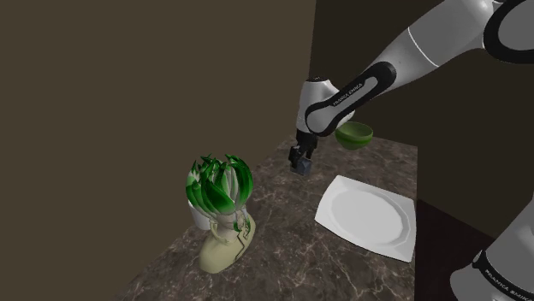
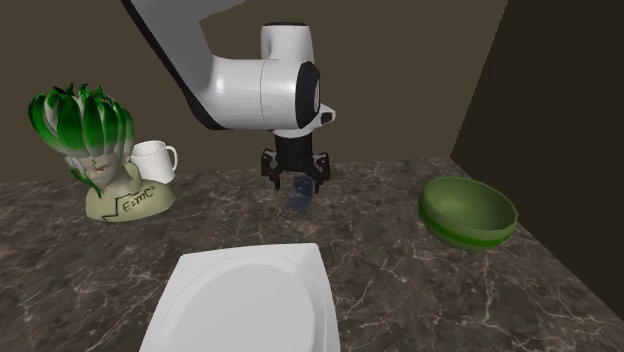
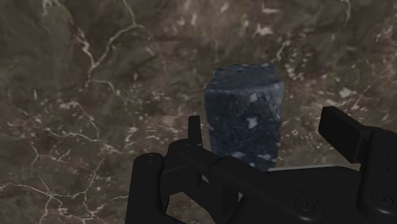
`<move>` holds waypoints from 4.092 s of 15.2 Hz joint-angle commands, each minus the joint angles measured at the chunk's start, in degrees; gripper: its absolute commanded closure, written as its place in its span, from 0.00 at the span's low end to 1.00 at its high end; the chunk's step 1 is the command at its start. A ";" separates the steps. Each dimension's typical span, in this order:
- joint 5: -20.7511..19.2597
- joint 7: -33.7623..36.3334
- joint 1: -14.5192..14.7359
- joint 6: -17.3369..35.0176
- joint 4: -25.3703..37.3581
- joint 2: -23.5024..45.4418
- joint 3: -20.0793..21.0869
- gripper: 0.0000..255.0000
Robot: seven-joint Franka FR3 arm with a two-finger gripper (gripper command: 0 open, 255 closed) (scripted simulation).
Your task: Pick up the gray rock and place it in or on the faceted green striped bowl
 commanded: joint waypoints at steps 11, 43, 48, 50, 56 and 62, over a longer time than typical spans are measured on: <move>-0.29 0.21 0.15 0.86 0.08 0.94 -0.16 1.00; 3.72 -2.52 -1.09 -15.50 5.31 -10.48 1.51 1.00; 4.24 -2.87 -1.19 -19.00 7.30 -12.03 1.63 1.00; 4.41 -2.99 -1.22 -20.42 8.19 -12.57 1.66 1.00; 5.67 -10.05 -5.11 -20.80 7.76 -13.48 -0.94 1.00; 6.77 -18.23 -9.62 -21.59 9.26 -12.76 -4.09 1.00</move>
